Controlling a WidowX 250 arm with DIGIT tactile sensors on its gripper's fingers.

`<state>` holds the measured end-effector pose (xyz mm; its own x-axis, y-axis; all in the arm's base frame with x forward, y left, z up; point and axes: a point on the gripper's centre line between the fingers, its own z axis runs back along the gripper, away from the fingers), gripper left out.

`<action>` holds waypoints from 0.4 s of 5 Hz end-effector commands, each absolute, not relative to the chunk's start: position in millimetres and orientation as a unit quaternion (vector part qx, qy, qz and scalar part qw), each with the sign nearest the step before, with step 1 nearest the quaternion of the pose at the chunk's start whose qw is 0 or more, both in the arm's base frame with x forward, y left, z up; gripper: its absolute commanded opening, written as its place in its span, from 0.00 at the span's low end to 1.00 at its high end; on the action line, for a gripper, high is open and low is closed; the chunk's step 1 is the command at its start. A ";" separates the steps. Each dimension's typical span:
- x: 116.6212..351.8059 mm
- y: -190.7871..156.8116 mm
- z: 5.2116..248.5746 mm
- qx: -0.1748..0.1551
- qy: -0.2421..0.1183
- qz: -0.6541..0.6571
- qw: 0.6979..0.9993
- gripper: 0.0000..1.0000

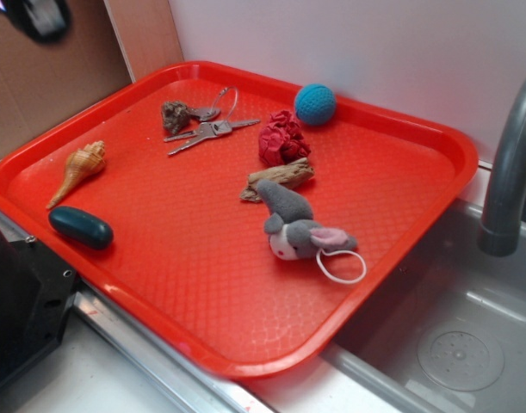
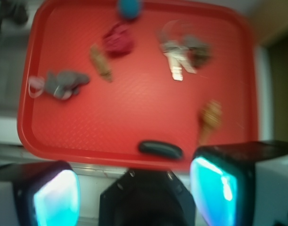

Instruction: Grab the gray animal.

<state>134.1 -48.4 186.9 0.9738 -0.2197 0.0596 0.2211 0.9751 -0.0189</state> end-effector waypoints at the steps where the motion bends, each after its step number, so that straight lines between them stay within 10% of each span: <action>1: 176.8 -101.7 137.9 -0.038 -0.042 -0.281 0.958 1.00; 2: 194.9 -126.3 130.0 -0.039 -0.054 -0.327 0.943 1.00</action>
<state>194.9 -117.5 118.8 0.7959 -0.5989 0.0886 0.6037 0.7961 -0.0419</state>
